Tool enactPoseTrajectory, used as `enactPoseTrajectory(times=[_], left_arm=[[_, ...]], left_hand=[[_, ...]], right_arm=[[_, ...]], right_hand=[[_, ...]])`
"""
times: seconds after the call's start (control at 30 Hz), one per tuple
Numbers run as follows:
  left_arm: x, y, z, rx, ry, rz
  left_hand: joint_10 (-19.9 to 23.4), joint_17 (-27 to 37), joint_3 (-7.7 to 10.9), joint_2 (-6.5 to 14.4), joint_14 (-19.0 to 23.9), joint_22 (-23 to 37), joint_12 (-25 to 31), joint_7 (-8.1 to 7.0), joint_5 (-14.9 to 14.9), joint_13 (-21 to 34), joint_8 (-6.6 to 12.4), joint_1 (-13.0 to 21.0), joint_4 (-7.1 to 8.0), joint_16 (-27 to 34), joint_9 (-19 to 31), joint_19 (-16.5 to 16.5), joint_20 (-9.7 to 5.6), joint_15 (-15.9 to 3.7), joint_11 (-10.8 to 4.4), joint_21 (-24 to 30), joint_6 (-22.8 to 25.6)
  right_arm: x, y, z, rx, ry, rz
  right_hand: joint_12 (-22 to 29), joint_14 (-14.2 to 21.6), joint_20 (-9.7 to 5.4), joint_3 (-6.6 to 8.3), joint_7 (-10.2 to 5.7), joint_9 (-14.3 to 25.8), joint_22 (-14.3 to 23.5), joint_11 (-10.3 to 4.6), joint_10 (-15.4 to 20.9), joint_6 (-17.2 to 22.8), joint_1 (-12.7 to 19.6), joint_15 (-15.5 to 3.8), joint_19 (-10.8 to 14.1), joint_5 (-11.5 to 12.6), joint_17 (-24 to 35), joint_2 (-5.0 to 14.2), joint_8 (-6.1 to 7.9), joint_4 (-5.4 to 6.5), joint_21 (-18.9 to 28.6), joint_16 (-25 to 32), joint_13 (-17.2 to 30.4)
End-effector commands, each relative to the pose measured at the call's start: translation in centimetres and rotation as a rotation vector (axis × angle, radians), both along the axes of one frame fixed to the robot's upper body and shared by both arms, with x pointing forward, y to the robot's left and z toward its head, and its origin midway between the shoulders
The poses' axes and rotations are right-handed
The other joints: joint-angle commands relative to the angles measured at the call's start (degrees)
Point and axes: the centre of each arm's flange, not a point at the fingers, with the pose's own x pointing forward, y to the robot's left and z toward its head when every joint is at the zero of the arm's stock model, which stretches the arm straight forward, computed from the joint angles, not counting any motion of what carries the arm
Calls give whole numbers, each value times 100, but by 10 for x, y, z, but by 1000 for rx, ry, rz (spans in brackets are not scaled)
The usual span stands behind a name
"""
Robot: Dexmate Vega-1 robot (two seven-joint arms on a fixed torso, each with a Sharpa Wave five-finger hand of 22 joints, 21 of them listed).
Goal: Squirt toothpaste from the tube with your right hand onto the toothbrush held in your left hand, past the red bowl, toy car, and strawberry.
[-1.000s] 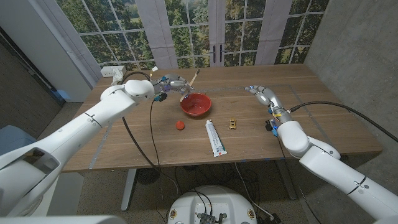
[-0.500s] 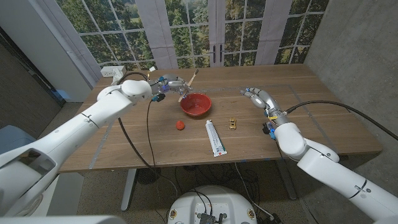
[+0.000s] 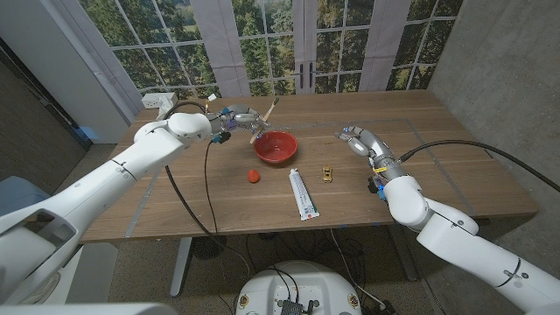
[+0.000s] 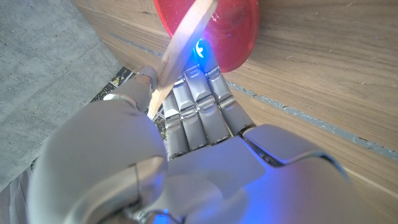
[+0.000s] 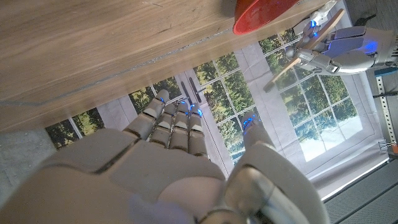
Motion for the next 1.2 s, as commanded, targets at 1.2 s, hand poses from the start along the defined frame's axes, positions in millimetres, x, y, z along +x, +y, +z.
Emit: enactPoseTrajectory(times=[1.2], left_arm=[[-6, 7, -4, -3, -18, -26]], left_hand=[[698, 50, 82, 515, 353, -102, -73, 68, 19, 49, -102, 482, -16, -88, 77, -118, -436, -614, -624, 317, 167]], right_arm=[[-31, 49, -16, -222, 63, -84]], right_hand=[[10, 204, 249, -117, -80, 36, 34, -128, 97, 64, 75, -11, 300, -17, -7, -265, 19, -41, -29, 25, 28]])
